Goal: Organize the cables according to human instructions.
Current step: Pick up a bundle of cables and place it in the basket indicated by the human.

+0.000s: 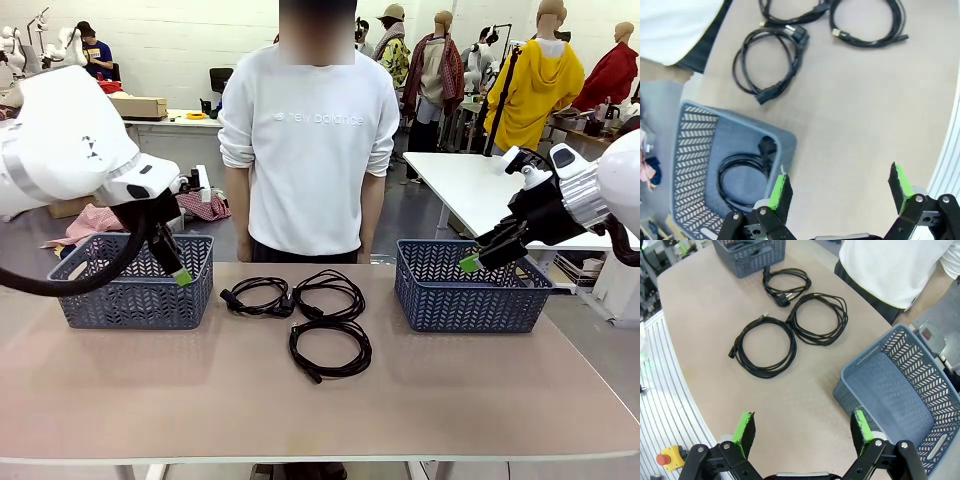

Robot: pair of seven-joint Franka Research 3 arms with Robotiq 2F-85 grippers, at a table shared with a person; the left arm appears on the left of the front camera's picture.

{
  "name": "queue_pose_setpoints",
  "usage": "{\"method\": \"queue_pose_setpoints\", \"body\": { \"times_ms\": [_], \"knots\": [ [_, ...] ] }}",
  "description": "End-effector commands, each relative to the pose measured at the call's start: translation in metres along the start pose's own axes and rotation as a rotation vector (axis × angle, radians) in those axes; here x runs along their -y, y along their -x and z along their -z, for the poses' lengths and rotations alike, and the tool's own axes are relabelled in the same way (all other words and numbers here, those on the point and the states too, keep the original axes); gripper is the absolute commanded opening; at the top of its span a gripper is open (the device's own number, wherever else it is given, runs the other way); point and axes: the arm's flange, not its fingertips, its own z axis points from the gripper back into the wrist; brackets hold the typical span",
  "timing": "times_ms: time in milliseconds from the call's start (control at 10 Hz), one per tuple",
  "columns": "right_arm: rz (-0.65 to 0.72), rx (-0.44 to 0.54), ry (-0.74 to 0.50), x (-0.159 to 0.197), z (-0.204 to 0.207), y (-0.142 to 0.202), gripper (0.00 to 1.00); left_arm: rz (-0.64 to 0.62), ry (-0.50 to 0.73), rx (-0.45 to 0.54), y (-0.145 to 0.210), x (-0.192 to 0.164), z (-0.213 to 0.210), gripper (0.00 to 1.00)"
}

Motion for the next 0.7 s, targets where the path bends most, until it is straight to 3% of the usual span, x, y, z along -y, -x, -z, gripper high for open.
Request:
{"method": "queue_pose_setpoints", "body": {
  "times_ms": [0,300,600],
  "knots": [
    [-0.010,0.017,-0.014,0.002,0.001,0.000,1.00,-0.008,0.039,0.060,0.017,0.022,-0.001,1.00],
    [-0.010,0.017,-0.014,0.002,0.001,0.000,1.00,-0.007,0.101,0.107,0.028,0.046,0.007,1.00],
    [-0.010,0.017,-0.014,0.002,0.001,0.000,1.00,0.008,0.114,0.094,0.033,0.055,0.019,1.00]
  ]
}}
